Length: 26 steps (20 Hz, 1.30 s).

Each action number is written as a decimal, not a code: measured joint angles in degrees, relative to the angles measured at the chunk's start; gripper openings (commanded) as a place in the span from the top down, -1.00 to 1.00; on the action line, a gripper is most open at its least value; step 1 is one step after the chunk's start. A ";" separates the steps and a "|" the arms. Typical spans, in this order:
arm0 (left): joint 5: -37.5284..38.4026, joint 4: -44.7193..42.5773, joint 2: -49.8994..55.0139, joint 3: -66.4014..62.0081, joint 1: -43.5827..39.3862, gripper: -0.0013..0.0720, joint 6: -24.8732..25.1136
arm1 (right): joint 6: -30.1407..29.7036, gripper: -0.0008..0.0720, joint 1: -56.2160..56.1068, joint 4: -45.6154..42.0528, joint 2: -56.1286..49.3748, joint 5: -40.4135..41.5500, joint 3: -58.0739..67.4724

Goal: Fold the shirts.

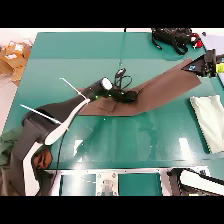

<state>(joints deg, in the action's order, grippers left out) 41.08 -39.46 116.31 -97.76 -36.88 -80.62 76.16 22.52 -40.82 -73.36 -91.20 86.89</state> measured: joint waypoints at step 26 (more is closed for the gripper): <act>51.45 4.33 -5.92 -22.71 43.54 0.89 0.85 | 1.27 -0.55 -54.51 8.26 -22.40 53.40 -3.17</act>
<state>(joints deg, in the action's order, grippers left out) 92.53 -35.14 110.39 -120.46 6.66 -79.77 77.43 -31.99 -32.56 -95.77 -37.80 83.72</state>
